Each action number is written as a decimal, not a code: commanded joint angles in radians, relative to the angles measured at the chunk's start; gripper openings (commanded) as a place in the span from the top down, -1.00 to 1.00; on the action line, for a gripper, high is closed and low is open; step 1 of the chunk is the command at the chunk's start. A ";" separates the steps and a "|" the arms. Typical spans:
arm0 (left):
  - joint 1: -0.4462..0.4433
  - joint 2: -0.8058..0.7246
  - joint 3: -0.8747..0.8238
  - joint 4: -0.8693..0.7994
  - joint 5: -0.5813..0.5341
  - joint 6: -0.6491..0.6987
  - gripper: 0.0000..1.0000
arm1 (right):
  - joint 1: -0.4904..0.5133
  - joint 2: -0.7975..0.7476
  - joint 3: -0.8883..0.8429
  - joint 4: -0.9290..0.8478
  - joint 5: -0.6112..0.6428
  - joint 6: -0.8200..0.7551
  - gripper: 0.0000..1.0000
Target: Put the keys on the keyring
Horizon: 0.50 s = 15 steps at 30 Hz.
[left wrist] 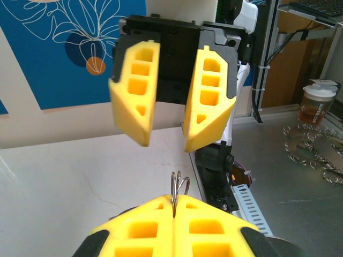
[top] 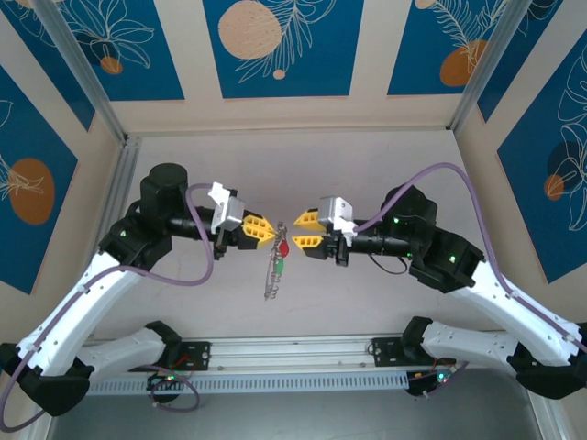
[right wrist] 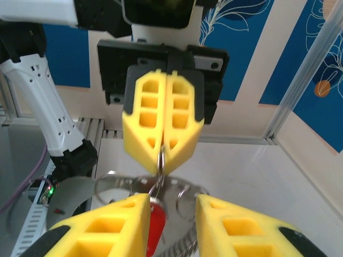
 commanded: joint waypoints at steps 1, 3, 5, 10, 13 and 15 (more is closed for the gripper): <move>-0.005 -0.040 -0.047 0.107 -0.038 -0.040 1.00 | 0.010 0.010 -0.010 0.129 -0.020 0.050 0.39; -0.005 -0.054 -0.072 0.148 -0.039 -0.059 1.00 | 0.009 0.023 0.007 0.140 -0.044 0.055 0.39; -0.005 -0.062 -0.092 0.192 -0.032 -0.087 1.00 | 0.011 0.046 0.029 0.116 -0.060 0.056 0.39; -0.005 -0.073 -0.122 0.280 -0.025 -0.135 1.00 | 0.012 0.058 0.029 0.093 -0.096 0.067 0.39; -0.004 -0.076 -0.125 0.300 -0.022 -0.147 1.00 | 0.012 0.059 0.033 0.061 -0.106 0.067 0.39; -0.005 -0.078 -0.127 0.319 -0.017 -0.159 1.00 | 0.011 0.058 0.032 0.043 -0.101 0.064 0.39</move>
